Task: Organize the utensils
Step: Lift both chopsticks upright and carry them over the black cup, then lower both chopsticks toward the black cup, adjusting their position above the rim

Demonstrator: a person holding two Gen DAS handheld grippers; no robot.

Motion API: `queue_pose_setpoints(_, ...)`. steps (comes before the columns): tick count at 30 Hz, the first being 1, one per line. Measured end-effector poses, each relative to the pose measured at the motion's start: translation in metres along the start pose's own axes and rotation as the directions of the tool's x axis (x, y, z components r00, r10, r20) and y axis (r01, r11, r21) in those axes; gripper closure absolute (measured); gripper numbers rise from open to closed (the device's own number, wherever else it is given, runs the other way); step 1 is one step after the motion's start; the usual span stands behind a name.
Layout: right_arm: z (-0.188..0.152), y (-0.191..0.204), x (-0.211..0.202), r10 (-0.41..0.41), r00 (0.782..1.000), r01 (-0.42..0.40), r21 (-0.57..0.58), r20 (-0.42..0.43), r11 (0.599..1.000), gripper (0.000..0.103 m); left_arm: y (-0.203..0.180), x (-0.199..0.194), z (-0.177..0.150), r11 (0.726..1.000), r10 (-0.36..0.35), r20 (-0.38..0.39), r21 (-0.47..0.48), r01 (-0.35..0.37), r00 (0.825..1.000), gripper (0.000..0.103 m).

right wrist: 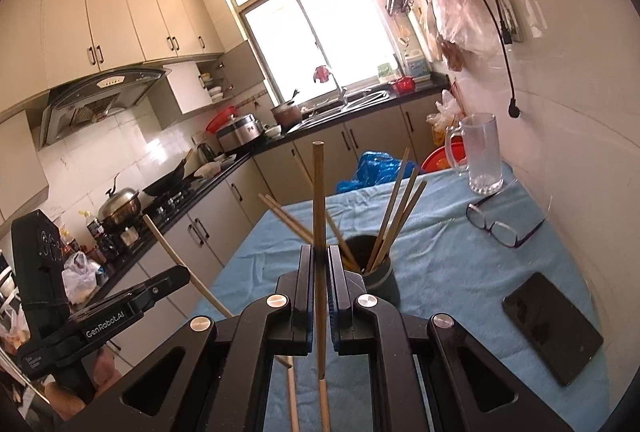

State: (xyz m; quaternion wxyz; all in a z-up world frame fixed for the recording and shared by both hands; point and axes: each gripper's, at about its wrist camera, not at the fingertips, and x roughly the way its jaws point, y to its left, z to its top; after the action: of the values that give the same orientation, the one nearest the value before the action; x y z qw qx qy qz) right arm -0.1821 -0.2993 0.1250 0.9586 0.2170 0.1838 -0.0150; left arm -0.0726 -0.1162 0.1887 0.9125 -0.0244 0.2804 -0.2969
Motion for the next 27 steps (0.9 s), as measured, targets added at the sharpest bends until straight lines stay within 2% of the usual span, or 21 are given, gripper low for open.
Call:
queue_pose_setpoints(14, 0.031, 0.003, -0.002, -0.009, 0.998, 0.01, -0.008, 0.063, 1.0, 0.096, -0.022, 0.007, 0.036, 0.999, -0.036, 0.033, 0.036, 0.035, 0.999, 0.098)
queue_pose_setpoints(27, 0.042, 0.001, 0.001, -0.012, 0.997, 0.013, -0.01, 0.075, 1.0, 0.096, -0.029, 0.018, 0.046, 0.997, -0.046, 0.027, 0.057, 0.045, 0.999, 0.098)
